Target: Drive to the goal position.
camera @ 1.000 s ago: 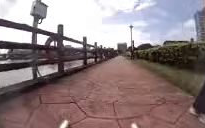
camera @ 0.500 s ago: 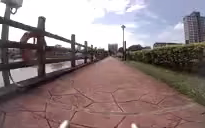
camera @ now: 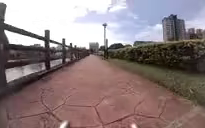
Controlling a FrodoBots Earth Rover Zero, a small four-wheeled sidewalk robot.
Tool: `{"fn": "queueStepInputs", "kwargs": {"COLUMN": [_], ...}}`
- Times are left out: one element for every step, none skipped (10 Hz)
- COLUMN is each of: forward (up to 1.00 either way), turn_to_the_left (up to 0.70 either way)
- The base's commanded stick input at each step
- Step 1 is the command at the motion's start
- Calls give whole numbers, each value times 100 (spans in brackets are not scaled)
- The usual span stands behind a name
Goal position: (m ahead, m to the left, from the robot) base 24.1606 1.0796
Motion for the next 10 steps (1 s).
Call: {"fn": "queueStepInputs", "kwargs": {"forward": [100, 100, 100, 100, 100, 100, 100, 100, 100, 100], "turn_to_the_left": [0, 0, 0, 0, 0, 0, 0, 1, 3, 3]}}
